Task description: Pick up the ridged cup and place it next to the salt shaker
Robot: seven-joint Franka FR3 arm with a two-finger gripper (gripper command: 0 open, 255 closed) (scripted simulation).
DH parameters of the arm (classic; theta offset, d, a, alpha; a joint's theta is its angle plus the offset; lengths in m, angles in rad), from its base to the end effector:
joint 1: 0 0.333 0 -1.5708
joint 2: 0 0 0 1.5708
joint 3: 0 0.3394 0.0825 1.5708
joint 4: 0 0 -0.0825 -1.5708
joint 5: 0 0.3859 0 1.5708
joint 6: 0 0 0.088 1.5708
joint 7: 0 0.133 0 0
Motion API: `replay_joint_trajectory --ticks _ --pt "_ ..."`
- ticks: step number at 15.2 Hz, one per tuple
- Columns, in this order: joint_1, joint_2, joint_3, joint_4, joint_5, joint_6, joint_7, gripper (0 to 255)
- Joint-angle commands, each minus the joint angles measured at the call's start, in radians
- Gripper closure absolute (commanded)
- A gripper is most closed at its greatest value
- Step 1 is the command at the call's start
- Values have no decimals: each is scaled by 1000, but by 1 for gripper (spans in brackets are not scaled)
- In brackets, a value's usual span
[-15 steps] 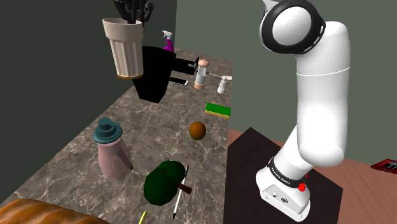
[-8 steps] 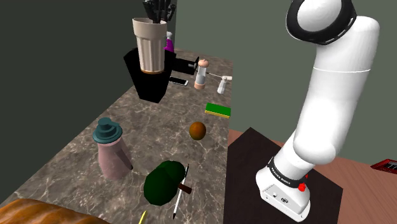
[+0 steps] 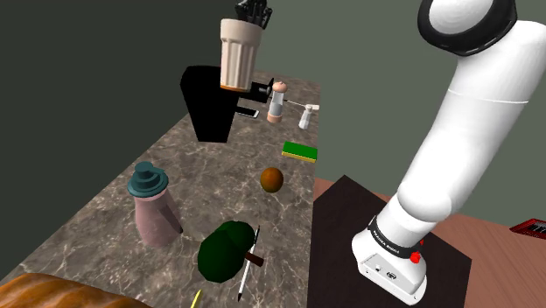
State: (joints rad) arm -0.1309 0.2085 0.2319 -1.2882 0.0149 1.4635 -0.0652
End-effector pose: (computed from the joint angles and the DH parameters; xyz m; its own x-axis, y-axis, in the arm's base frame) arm 0.6100 0.0469 0.6261 0.9863 0.1634 -0.0235 0.1616 -0.9848 -0.0641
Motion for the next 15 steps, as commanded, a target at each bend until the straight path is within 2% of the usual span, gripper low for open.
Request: replay_joint_trajectory --ticks 1,8,14,15 --pt "-32 -12 -20 -13 2 -2 -47 255" --pt "-132 -27 -84 -28 11 -9 -209 255" --pt "-213 6 -139 21 11 -31 -344 255" --pt "-214 0 -139 -2 12 -15 -345 255"
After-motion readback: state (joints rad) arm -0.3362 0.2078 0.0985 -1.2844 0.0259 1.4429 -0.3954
